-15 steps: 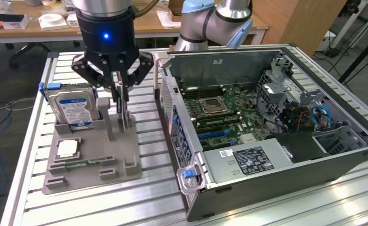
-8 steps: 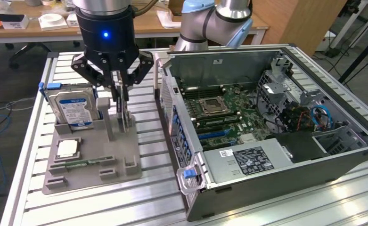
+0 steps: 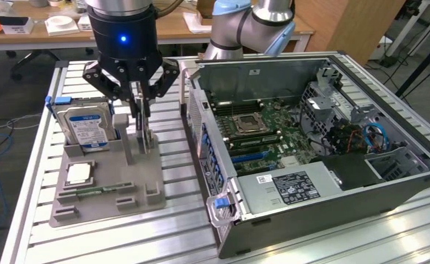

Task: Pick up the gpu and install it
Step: 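Pick up the gpu and move the gpu toward the slot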

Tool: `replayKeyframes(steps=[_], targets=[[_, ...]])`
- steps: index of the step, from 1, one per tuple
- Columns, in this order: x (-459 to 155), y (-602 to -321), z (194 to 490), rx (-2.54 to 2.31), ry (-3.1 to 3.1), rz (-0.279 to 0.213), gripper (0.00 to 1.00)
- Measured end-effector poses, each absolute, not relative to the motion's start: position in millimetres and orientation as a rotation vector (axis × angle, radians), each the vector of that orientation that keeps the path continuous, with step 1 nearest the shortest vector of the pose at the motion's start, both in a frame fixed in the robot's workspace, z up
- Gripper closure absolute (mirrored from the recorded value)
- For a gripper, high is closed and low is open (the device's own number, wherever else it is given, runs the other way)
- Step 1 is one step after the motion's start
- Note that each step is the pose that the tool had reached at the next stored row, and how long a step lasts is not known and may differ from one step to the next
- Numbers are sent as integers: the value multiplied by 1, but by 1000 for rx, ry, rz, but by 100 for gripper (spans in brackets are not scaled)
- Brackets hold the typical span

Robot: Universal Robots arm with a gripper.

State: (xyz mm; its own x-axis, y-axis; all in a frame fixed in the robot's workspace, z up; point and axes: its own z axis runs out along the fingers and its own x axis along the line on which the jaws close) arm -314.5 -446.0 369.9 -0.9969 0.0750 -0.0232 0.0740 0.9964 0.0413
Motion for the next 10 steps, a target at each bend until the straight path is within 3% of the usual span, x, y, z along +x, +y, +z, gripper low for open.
replayKeyframes(steps=[10], targets=[[-315,-446,378,116,3114,63,74]])
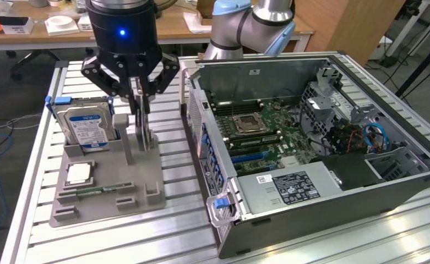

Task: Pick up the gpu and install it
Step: 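Pick up the gpu and move the gpu toward the slot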

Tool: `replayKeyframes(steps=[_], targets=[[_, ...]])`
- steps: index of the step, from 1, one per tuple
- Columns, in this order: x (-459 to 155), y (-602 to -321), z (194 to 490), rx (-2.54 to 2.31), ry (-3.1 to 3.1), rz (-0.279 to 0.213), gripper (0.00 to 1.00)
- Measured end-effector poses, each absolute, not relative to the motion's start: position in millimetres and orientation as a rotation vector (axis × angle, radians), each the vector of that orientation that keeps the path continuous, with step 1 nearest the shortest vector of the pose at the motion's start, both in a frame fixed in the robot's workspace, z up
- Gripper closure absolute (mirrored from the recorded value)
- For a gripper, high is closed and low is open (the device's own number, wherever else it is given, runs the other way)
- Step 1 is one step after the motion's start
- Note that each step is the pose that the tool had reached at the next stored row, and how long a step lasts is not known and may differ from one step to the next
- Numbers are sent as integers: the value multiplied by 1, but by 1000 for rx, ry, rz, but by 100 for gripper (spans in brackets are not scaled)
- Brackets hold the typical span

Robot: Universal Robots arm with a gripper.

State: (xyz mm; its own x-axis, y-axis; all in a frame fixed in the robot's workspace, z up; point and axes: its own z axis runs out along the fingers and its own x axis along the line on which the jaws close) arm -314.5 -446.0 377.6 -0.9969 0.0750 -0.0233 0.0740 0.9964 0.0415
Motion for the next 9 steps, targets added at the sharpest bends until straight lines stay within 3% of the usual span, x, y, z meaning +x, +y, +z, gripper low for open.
replayKeyframes(steps=[9], targets=[[-315,-446,386,116,3114,63,74]])
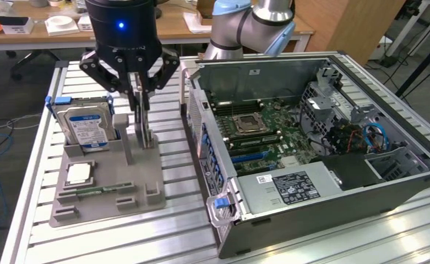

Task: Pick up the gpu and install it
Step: 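Pick up the gpu and move the gpu toward the slot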

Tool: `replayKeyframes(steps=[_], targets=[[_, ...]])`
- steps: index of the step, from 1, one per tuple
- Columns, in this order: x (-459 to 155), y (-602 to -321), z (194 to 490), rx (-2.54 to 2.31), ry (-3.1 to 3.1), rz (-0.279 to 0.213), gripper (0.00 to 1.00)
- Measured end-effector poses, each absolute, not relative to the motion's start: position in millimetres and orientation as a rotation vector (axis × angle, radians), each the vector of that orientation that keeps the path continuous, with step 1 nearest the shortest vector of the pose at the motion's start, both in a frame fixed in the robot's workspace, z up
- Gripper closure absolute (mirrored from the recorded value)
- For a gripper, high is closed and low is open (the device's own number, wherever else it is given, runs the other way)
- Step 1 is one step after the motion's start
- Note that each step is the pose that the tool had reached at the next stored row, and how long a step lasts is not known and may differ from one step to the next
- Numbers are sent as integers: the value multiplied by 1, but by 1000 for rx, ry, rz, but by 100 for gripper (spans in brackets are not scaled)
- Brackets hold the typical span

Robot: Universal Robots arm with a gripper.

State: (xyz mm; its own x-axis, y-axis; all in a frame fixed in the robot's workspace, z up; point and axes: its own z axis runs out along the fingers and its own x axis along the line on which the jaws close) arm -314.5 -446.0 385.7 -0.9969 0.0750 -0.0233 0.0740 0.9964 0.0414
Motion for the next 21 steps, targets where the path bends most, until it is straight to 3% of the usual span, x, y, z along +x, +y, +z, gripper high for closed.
replayKeyframes(steps=[21], targets=[[-314,-446,401,116,3114,63,74]])
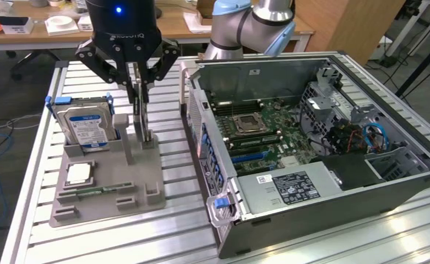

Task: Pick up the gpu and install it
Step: 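Pick up the gpu and move the gpu toward the slot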

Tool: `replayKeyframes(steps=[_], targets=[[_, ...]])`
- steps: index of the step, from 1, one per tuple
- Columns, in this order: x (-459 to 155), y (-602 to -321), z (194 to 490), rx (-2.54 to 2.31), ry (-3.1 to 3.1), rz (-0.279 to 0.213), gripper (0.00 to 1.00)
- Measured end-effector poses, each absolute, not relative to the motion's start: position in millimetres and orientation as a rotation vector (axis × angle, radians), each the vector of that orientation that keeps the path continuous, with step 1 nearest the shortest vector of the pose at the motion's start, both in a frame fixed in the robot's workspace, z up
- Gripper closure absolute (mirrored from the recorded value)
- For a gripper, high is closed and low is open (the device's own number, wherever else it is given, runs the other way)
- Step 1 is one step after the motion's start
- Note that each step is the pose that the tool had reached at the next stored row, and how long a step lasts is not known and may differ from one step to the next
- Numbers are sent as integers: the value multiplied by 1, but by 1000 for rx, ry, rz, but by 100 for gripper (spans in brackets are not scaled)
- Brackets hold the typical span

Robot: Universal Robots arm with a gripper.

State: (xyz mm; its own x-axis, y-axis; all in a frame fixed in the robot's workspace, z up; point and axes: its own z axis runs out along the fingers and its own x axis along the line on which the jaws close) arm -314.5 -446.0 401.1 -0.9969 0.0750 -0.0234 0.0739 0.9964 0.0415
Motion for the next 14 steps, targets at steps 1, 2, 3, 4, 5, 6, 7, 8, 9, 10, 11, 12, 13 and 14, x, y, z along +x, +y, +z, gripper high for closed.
replayKeyframes(steps=[1,2,3,4,5,6,7,8,9,10,11,12,13,14], targets=[[-315,-446,401,116,3114,63,74],[-315,-446,401,116,3114,63,74],[-314,-446,401,116,3114,63,74],[-315,-446,401,116,3114,63,74],[-315,-446,402,116,3114,63,74],[-315,-446,402,116,3114,63,74],[-315,-446,402,116,3114,63,74],[-315,-446,402,116,3114,63,74],[-315,-446,403,116,3114,63,74],[-315,-446,403,116,3114,63,74],[-315,-446,404,116,3114,63,74],[-315,-446,404,116,3114,63,74],[-315,-446,404,116,3114,63,74],[-315,-446,405,116,3114,63,74]])
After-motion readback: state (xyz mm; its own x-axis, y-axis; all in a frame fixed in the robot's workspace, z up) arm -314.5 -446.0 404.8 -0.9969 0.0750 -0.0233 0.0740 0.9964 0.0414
